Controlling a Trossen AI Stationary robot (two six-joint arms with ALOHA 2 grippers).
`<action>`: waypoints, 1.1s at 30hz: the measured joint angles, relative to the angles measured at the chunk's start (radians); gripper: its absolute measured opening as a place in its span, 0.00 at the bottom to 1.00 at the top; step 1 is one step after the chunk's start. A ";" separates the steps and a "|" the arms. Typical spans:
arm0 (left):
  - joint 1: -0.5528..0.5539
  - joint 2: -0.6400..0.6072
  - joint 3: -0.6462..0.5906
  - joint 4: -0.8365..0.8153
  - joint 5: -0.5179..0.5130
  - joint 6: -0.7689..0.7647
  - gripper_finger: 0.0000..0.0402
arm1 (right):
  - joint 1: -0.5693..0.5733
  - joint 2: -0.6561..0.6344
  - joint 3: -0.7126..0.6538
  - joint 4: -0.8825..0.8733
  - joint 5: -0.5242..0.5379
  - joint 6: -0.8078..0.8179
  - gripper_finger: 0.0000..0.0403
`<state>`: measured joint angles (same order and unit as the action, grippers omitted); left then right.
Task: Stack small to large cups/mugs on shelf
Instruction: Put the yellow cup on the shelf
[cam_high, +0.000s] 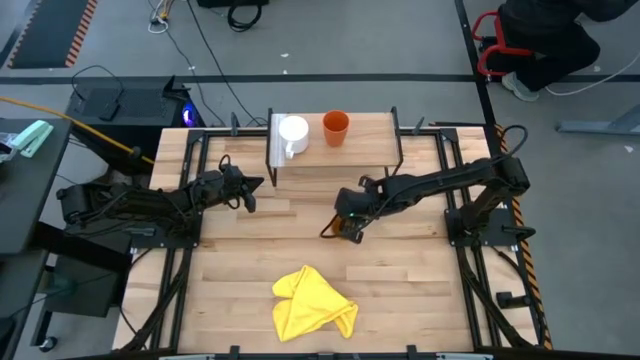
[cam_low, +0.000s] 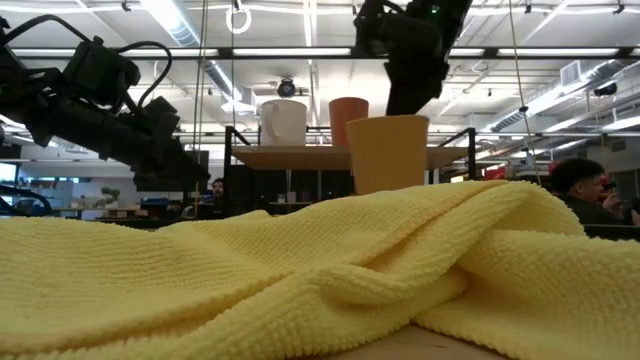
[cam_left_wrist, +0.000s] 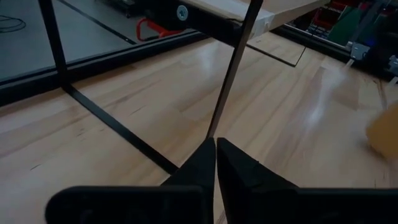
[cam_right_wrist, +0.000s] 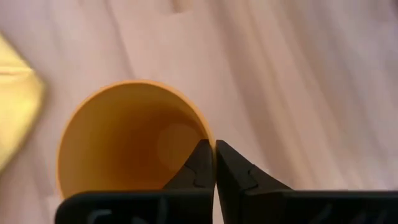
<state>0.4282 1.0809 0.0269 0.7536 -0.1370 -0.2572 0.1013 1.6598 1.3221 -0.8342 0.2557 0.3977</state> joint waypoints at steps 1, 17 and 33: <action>0.000 0.000 0.000 -0.002 0.000 -0.003 0.05 | 0.000 -0.009 0.006 -0.032 0.017 0.002 0.01; 0.000 0.000 0.000 -0.012 0.000 -0.012 0.06 | -0.033 -0.186 0.260 -0.345 0.147 0.079 0.01; 0.000 0.000 0.000 -0.012 0.000 -0.011 0.05 | -0.340 -0.175 0.638 -0.676 0.166 0.172 0.01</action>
<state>0.4282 1.0809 0.0269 0.7418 -0.1370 -0.2679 -0.2386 1.4846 1.9599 -1.5098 0.4216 0.5694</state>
